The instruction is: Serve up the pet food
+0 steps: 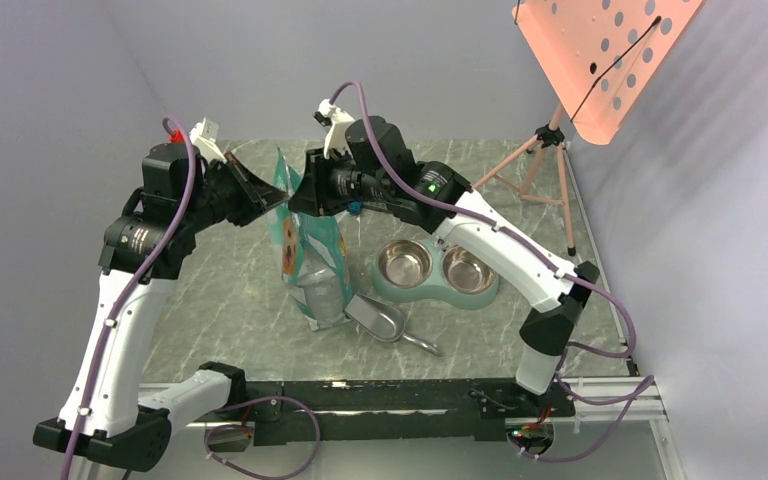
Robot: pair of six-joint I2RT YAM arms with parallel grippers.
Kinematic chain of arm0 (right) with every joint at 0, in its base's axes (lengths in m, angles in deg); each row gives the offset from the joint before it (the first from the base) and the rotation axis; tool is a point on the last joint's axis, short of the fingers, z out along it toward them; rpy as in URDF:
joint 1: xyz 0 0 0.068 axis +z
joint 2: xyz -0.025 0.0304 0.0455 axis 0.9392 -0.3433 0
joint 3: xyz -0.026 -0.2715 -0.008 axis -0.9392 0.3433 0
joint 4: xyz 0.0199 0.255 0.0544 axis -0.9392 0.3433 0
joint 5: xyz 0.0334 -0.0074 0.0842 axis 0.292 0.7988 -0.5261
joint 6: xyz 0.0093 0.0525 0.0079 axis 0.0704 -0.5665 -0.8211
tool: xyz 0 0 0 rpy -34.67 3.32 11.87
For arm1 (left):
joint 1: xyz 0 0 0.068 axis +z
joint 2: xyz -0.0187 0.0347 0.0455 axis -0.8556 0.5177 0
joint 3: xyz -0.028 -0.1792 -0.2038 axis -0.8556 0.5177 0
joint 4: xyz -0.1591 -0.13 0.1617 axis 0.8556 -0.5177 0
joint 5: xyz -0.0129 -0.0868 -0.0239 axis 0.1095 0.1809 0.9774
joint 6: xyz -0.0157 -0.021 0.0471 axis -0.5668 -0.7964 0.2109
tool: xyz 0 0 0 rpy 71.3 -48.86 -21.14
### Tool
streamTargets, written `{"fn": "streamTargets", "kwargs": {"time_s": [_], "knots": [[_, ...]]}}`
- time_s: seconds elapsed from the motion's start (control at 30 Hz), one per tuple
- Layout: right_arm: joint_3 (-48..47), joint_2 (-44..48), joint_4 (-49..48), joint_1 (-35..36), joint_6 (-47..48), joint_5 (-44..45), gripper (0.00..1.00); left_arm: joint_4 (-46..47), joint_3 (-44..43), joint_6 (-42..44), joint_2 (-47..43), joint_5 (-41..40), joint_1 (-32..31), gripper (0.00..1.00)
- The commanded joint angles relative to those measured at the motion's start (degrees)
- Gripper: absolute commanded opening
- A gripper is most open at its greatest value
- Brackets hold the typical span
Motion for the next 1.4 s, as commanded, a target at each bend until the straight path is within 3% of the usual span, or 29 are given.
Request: {"fn": "streamTargets", "kwargs": {"time_s": [0.0, 0.07, 0.17, 0.33, 0.47, 0.63, 0.8, 0.97, 1.03, 1.23, 1.3, 1.37], "knots": [[-4.09, -2.46, -0.71, -0.18, -0.86, -0.72, 0.21, 2.78, 1.40, -0.41, -1.39, 0.35, -0.26, 0.00], [-5.13, -3.52, 0.00, -0.18, -1.04, -0.48, 0.19, 2.27, 1.46, -0.48, -1.37, -0.11, -0.28, 0.00], [-7.09, -4.59, 3.03, -0.11, -0.90, 2.93, 0.00, -1.77, -0.54, 0.14, -0.30, -2.46, -0.28, 0.00], [-14.09, -6.02, 12.79, 3.63, 2.70, 21.19, 0.00, -7.71, -3.41, 1.41, 1.03, -7.67, -0.35, 0.00], [-15.05, -5.39, 13.97, 6.01, 4.42, 27.13, 0.00, -7.68, -2.88, 1.87, 0.36, -8.16, -0.32, 0.00], [-14.18, -4.52, 12.22, 6.23, 5.58, 25.71, 0.00, -3.27, -1.83, 2.06, -0.43, -4.58, -0.28, 0.01], [-6.65, -0.23, 3.32, 6.17, 6.88, 18.81, 0.00, -0.19, -0.14, 0.15, 0.33, -1.30, -0.22, 0.20], [-7.53, -0.60, 4.47, 6.14, 7.65, 18.86, 0.00, 1.37, 0.66, -2.18, -1.37, -3.41, -0.36, 0.50], [-6.62, -0.12, 3.97, 6.14, 7.56, 18.45, 0.00, 1.77, 1.40, -2.77, -2.94, -5.21, -0.37, 0.58], [-3.72, 1.65, 1.95, 5.86, 8.05, 16.90, 0.00, 3.88, 2.89, -4.10, -3.86, -5.05, -0.33, 0.63], [-3.77, 1.55, 2.20, 5.56, 7.84, 16.21, 0.00, 3.62, 2.63, -3.81, -3.35, -4.75, -0.35, 0.60], [-3.27, 1.81, 1.64, 5.38, 7.82, 15.44, 0.00, 3.72, 3.07, -3.83, -3.24, -4.49, -0.37, 0.50]]}}
